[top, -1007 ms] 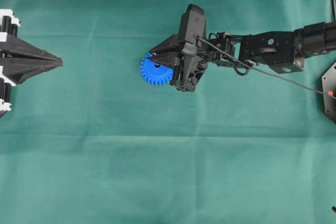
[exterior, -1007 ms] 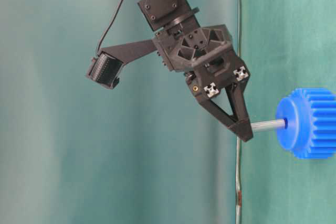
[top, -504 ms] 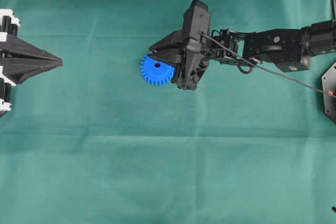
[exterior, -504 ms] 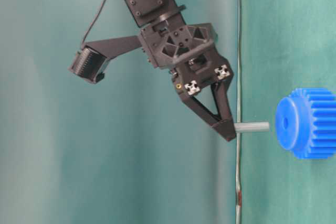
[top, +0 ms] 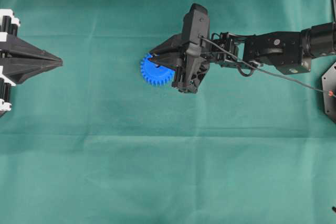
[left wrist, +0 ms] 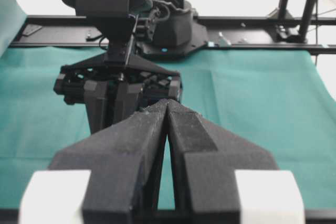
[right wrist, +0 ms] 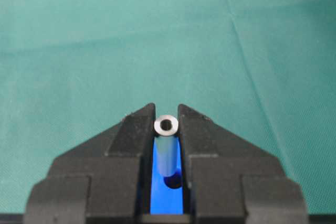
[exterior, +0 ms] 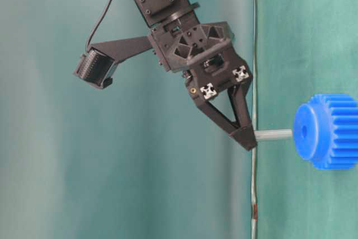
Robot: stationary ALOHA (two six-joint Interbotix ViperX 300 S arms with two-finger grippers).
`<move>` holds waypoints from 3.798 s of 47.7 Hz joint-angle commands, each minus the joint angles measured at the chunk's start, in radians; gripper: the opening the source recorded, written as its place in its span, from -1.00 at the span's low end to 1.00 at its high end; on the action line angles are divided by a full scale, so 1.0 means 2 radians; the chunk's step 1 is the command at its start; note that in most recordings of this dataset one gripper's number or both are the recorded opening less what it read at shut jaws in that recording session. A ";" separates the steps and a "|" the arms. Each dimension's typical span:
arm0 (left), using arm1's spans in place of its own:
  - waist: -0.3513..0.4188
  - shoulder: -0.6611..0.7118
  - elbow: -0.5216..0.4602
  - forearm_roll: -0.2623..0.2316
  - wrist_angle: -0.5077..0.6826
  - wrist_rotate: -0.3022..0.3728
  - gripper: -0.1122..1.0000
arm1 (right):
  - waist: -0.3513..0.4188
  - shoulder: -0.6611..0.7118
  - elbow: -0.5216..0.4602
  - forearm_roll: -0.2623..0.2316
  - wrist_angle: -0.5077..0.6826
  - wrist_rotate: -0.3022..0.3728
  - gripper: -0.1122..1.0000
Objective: Insert the shaft placed at a random location into the center hole of the medium gear at another random location.
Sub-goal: 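Align the shaft tip with the gear hole and lower it in, then push the shaft down into the gear hole with the right gripper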
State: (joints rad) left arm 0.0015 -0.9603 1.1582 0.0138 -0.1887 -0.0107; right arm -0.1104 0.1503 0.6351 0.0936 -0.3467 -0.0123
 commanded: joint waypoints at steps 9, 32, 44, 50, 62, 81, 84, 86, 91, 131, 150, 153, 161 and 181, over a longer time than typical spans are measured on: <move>0.000 0.002 -0.012 0.002 -0.002 -0.001 -0.79 | -0.003 0.012 -0.008 0.002 -0.014 0.005 -0.56; -0.001 0.005 -0.012 0.002 -0.002 -0.001 -0.79 | -0.005 0.019 -0.009 0.002 -0.021 0.005 -0.56; -0.001 0.004 -0.012 0.002 -0.002 -0.001 -0.79 | -0.005 0.018 -0.008 0.002 -0.023 0.005 -0.56; -0.001 0.005 -0.012 0.002 -0.002 -0.001 -0.79 | -0.005 0.018 -0.006 0.002 -0.023 0.005 -0.56; -0.001 0.004 -0.012 0.002 -0.002 -0.001 -0.79 | -0.005 0.035 -0.007 0.003 -0.025 0.007 -0.56; -0.001 0.004 -0.012 0.002 -0.002 0.000 -0.79 | -0.001 0.049 -0.008 0.003 -0.026 0.008 -0.56; -0.001 0.004 -0.012 0.002 -0.002 0.000 -0.79 | 0.000 0.048 -0.007 0.003 -0.025 0.008 -0.56; 0.000 0.004 -0.012 0.002 -0.002 0.000 -0.79 | 0.000 0.049 -0.007 0.002 -0.025 0.008 -0.56; 0.000 0.004 -0.012 0.002 -0.002 0.000 -0.79 | 0.001 0.049 -0.006 0.002 -0.022 0.008 -0.56; 0.000 0.004 -0.012 0.002 0.002 -0.001 -0.79 | 0.015 0.044 -0.005 0.005 -0.028 0.009 0.77; -0.001 0.002 -0.013 0.002 0.002 0.000 -0.79 | 0.017 -0.039 -0.002 -0.004 -0.021 -0.004 0.70; -0.001 0.001 -0.012 0.002 0.002 0.000 -0.79 | 0.017 -0.057 -0.002 -0.005 -0.015 -0.011 0.70; -0.001 0.000 -0.013 0.002 0.002 0.000 -0.79 | 0.017 -0.105 -0.002 -0.005 0.005 -0.021 0.70; -0.001 0.000 -0.012 0.002 0.004 -0.001 -0.79 | 0.017 -0.186 0.043 -0.005 0.025 -0.020 0.69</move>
State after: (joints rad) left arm 0.0015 -0.9649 1.1582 0.0138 -0.1779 -0.0107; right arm -0.0782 -0.1749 0.7133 0.0844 -0.2961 -0.0445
